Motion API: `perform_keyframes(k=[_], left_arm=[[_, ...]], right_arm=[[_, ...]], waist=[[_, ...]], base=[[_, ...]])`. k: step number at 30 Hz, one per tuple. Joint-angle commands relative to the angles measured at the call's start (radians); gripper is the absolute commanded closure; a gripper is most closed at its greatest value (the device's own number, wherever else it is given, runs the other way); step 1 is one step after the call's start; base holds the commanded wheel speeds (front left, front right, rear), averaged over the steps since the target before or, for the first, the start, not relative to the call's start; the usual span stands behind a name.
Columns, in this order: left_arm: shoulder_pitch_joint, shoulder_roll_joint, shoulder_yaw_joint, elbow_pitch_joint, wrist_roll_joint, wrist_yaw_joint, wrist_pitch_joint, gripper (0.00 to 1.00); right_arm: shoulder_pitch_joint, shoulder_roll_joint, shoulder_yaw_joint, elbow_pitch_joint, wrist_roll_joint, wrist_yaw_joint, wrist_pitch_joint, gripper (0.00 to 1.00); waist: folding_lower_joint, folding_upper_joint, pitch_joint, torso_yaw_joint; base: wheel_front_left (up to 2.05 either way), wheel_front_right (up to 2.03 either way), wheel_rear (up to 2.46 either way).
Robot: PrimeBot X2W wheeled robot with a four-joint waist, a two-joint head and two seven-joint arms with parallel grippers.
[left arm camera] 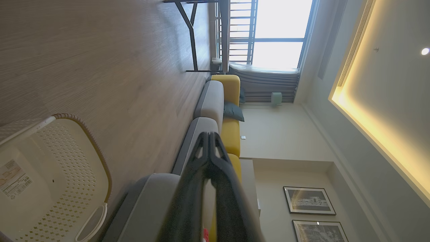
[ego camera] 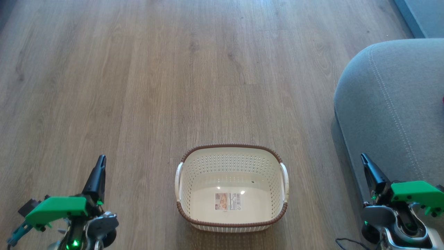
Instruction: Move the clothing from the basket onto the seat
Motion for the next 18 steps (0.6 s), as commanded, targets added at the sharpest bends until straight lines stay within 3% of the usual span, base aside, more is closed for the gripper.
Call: perform_keyframes(k=[1,18], left_arm=[[-0.056,0.008,0.036,-0.034,-0.004,-0.007,0.004,1.00],[-0.056,0.008,0.036,-0.034,-0.004,-0.007,0.004,1.00]], right_arm=[[-0.015,-0.005,0.017,-0.041,0.006,0.007,0.008,1.00],[-0.015,-0.005,0.017,-0.041,0.006,0.007,0.008,1.00]], waist=[[0.0000,0.0000,0.000,0.000],[0.0000,0.0000,0.000,0.000]], base=[[0.00,0.00,0.00],[0.00,0.00,0.00]])
